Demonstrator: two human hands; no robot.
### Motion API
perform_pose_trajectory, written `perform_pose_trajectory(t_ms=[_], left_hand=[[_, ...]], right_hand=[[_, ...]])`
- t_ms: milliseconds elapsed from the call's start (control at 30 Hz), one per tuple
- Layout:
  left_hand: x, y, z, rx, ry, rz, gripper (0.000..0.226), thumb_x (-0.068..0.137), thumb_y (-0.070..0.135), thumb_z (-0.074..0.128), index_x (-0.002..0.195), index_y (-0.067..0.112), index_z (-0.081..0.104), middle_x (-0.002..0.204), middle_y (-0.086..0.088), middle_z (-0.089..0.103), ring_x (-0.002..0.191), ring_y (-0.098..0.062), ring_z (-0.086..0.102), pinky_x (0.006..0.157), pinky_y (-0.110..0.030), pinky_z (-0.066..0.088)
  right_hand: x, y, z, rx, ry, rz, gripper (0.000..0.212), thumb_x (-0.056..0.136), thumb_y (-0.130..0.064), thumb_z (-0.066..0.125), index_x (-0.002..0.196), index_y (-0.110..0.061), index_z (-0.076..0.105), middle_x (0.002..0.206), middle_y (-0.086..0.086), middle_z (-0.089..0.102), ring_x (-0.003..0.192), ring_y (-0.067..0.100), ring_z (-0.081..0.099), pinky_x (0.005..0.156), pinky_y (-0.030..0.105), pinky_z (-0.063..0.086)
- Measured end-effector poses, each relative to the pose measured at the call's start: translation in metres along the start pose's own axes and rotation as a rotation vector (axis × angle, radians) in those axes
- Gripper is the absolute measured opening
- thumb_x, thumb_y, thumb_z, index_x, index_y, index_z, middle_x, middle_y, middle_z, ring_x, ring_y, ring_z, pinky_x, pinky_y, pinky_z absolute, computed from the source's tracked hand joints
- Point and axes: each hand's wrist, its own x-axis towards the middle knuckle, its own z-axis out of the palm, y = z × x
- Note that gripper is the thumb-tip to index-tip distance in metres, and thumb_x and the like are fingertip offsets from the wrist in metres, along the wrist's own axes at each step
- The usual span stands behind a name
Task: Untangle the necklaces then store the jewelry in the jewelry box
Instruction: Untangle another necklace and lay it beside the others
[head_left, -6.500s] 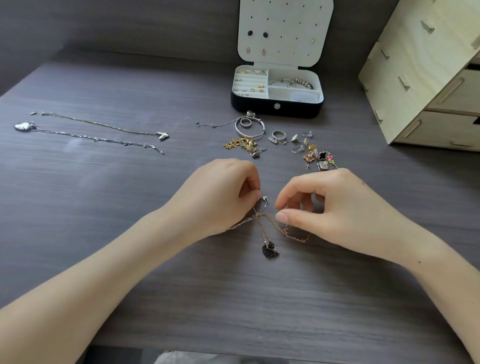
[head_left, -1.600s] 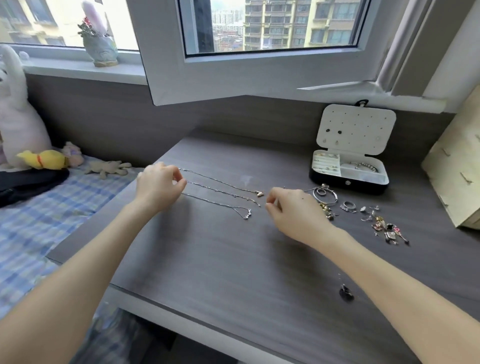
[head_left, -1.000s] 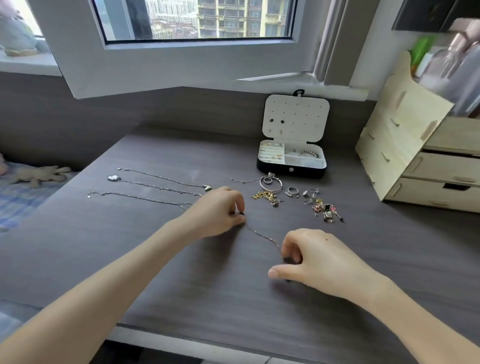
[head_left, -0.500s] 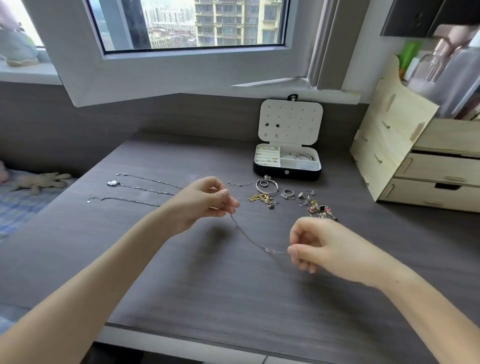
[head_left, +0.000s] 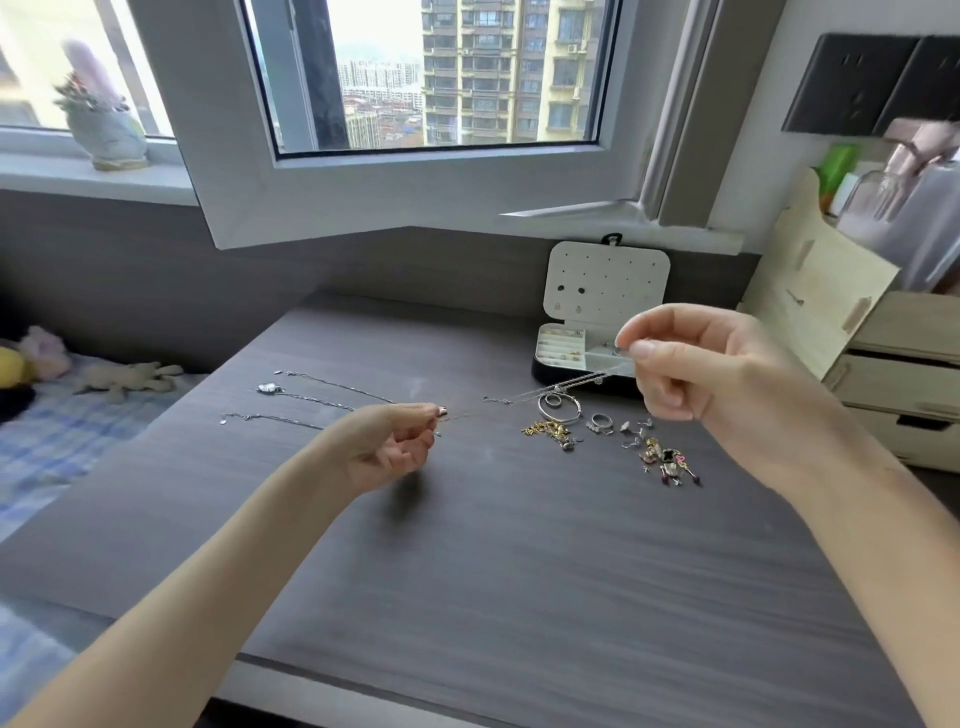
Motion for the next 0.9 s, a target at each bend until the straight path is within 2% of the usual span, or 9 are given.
perform_pose_trajectory(t_ms=[67,167,333,433,533,633,700,800,900], left_hand=[[-0.005,0.006,-0.011,-0.002,0.027,0.052,0.012,0.089,0.001,0.056,0.079,0.004,0.062,0.062,-0.004,0.056,0.043,-0.007,0.052,0.043,-0.012,0.045],[-0.014,0.02,-0.039,0.034,0.114,0.185,0.013,0.088,0.006,0.06,0.075,0.004,0.062,0.058,-0.001,0.054,0.042,-0.005,0.048,0.042,-0.011,0.039],[-0.03,0.037,-0.097,0.143,0.304,0.308,0.011,0.085,0.012,0.066,0.079,0.003,0.064,0.056,0.001,0.052,0.041,-0.003,0.046,0.037,-0.01,0.037],[-0.035,0.043,-0.13,0.304,0.439,0.357,0.011,0.079,0.012,0.073,0.084,0.003,0.069,0.056,0.0,0.055,0.046,-0.004,0.048,0.046,-0.01,0.044],[-0.036,0.048,-0.152,0.449,0.545,0.364,0.005,0.078,0.003,0.072,0.082,0.003,0.069,0.062,-0.003,0.058,0.056,-0.01,0.05,0.05,-0.011,0.046],[-0.028,0.052,-0.166,0.607,0.672,0.356,0.006,0.078,-0.004,0.068,0.082,0.0,0.069,0.066,-0.008,0.06,0.061,-0.016,0.052,0.058,-0.019,0.044],[-0.02,0.053,-0.174,0.71,0.743,0.343,0.009,0.077,-0.003,0.067,0.084,-0.001,0.071,0.067,-0.009,0.062,0.062,-0.02,0.055,0.058,-0.023,0.044],[-0.014,0.053,-0.175,0.9,0.766,0.358,0.008,0.076,0.002,0.066,0.08,0.007,0.071,0.064,-0.009,0.064,0.057,-0.023,0.055,0.055,-0.026,0.045],[-0.009,0.052,-0.171,1.113,0.775,0.375,0.008,0.077,0.007,0.065,0.077,0.013,0.07,0.072,-0.007,0.067,0.072,-0.025,0.06,0.066,-0.027,0.044]], right_hand=[[0.007,0.005,0.004,-0.028,0.027,0.014,0.01,0.087,0.001,0.056,0.081,-0.005,0.061,0.051,0.0,0.043,0.048,0.013,0.032,0.045,0.022,0.024],[0.018,0.02,0.011,-0.183,0.054,0.073,0.007,0.084,-0.004,0.065,0.078,-0.008,0.064,0.054,-0.002,0.054,0.048,0.011,0.041,0.044,0.018,0.034],[0.028,0.058,0.054,-0.429,-0.122,0.169,0.008,0.082,-0.015,0.07,0.078,-0.009,0.067,0.061,-0.002,0.064,0.05,0.003,0.052,0.05,0.016,0.043],[0.037,0.082,0.091,-0.527,-0.183,0.115,0.009,0.081,-0.016,0.07,0.075,-0.01,0.067,0.061,-0.003,0.063,0.051,0.005,0.053,0.052,0.017,0.043],[0.045,0.103,0.123,-0.632,-0.173,0.026,0.01,0.082,-0.019,0.069,0.073,-0.016,0.064,0.063,-0.007,0.058,0.058,0.004,0.049,0.053,0.014,0.036],[0.048,0.116,0.147,-0.72,-0.129,-0.039,0.006,0.084,-0.022,0.065,0.08,-0.018,0.065,0.073,-0.008,0.055,0.071,0.01,0.049,0.06,0.023,0.032],[0.048,0.121,0.157,-0.77,-0.105,-0.069,0.007,0.086,-0.024,0.062,0.086,-0.018,0.065,0.078,-0.006,0.057,0.078,0.015,0.052,0.065,0.026,0.033],[0.048,0.126,0.164,-0.915,-0.096,-0.148,0.013,0.09,-0.03,0.055,0.092,-0.02,0.063,0.091,-0.003,0.065,0.091,0.02,0.057,0.07,0.028,0.036],[0.046,0.13,0.163,-0.973,-0.085,-0.185,0.017,0.093,-0.035,0.05,0.098,-0.022,0.061,0.094,-0.004,0.066,0.095,0.019,0.058,0.071,0.029,0.037]])
